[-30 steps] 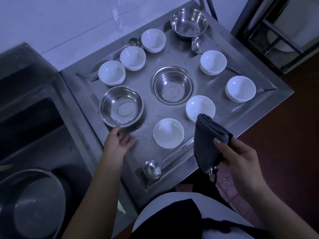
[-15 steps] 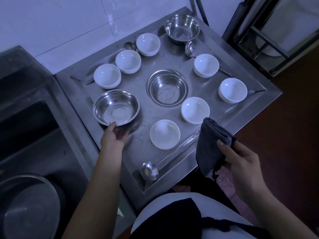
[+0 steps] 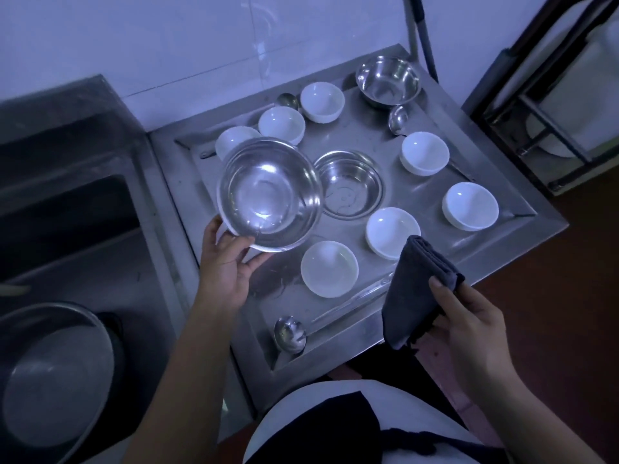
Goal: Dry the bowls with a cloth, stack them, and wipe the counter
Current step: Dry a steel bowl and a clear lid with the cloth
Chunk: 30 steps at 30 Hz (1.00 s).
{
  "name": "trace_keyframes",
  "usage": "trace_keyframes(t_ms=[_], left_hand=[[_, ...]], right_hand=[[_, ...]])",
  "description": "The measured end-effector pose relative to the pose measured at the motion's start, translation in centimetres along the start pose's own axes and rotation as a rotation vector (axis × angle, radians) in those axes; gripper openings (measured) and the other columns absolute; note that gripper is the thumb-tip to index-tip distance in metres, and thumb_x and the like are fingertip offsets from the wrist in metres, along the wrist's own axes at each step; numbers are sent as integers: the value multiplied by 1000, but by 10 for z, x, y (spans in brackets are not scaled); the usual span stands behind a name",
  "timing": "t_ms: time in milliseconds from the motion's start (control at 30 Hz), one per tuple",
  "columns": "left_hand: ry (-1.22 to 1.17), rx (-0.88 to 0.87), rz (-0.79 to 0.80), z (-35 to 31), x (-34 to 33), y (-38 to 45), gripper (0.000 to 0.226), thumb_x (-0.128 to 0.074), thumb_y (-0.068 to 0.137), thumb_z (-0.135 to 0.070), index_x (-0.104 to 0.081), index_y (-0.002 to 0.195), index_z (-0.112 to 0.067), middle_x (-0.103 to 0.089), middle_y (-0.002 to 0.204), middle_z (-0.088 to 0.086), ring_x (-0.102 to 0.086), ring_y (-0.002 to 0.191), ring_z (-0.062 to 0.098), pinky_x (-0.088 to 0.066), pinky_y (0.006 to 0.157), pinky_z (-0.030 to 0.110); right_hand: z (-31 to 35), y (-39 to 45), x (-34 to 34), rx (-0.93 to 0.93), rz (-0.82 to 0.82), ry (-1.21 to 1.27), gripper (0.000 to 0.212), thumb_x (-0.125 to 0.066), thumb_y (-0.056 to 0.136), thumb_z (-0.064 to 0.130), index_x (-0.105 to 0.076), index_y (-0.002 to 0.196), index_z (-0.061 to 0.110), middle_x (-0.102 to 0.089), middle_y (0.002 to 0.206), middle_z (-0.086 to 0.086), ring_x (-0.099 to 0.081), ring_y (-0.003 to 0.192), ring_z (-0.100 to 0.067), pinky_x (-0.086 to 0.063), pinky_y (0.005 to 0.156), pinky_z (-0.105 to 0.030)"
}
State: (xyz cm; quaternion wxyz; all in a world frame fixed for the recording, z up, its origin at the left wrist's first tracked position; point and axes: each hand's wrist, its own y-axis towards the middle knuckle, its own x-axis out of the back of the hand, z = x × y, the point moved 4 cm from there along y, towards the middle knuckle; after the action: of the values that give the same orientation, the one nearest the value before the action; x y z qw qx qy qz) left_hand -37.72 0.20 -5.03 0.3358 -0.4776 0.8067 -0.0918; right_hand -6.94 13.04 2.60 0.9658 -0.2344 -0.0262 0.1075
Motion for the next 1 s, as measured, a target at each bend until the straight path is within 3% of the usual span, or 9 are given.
trace_keyframes(t_ms=[200, 300, 433, 500, 567, 633, 700, 833, 1000], left_hand=[[136, -102, 87, -28, -33, -42, 72, -51, 89, 16, -51, 144, -30, -54, 143, 13, -64, 121, 31, -58, 86, 57], [136, -105, 105, -38, -41, -61, 76, -57, 81, 8, -52, 143, -36, -53, 142, 14, -64, 120, 34, -55, 88, 66], [100, -97, 185, -40, -56, -80, 82, -59, 79, 6, -47, 146, -39, -57, 138, 19, -66, 112, 36, -56, 88, 63], [80, -89, 206, -37, -63, -86, 82, -60, 77, 5, -47, 146, -37, -58, 135, 19, -67, 109, 36, -57, 85, 60], [52, -92, 211, -36, -67, -90, 83, -61, 75, 4, -46, 147, -35, -58, 135, 18, -66, 112, 40, -57, 84, 59], [56, -105, 190, -37, -66, -92, 85, -63, 73, 5, -48, 146, -36, -57, 133, 19, -67, 109, 39, -58, 82, 58], [96, -117, 139, -39, -62, -93, 86, -64, 73, 13, -54, 139, -41, -59, 128, 17, -70, 101, 32, -60, 77, 53], [98, -95, 65, -36, -55, -96, 87, -56, 78, 22, -58, 133, -46, -59, 122, 12, -74, 92, 24, -62, 72, 48], [44, -61, 63, -26, -49, -91, 87, -53, 78, 24, -59, 135, -42, -60, 123, 12, -73, 99, 30, -62, 73, 53]], right_hand=[[32, 13, -18, 63, 152, -68, 17, -59, 99, 15, -74, 108, 17, -78, 99, 5, -73, 89, -6, -64, 73, -36], [56, 24, -39, 191, 273, -150, 12, -65, 95, 18, -74, 101, 16, -76, 91, 9, -69, 87, -5, -57, 82, -34], [101, 26, -77, 685, 473, -400, 18, -63, 96, 4, -67, 89, 20, -60, 77, 15, -54, 76, -3, -43, 74, -24], [118, 22, -101, 1007, 553, -611, 22, -65, 97, 10, -70, 118, 12, -69, 110, 11, -61, 107, -5, -44, 95, -25], [114, 31, -124, 1230, 605, -890, 39, -62, 95, 23, -65, 131, 13, -65, 133, 0, -53, 132, -23, -38, 111, -45], [95, 42, -142, 1246, 624, -1154, 46, -52, 90, 39, -67, 131, 22, -66, 133, 5, -50, 135, -27, -30, 110, -57], [74, 47, -151, 1182, 673, -1300, 50, -45, 88, 45, -68, 127, 25, -68, 128, 9, -49, 134, -23, -25, 109, -57], [49, 48, -153, 1042, 637, -1339, 53, -38, 88, 50, -67, 124, 24, -71, 121, 11, -49, 131, -17, -24, 110, -55], [28, 29, -152, 757, 628, -1225, 58, -34, 86, 55, -61, 131, 32, -64, 127, 11, -39, 127, 3, -20, 115, -48]])
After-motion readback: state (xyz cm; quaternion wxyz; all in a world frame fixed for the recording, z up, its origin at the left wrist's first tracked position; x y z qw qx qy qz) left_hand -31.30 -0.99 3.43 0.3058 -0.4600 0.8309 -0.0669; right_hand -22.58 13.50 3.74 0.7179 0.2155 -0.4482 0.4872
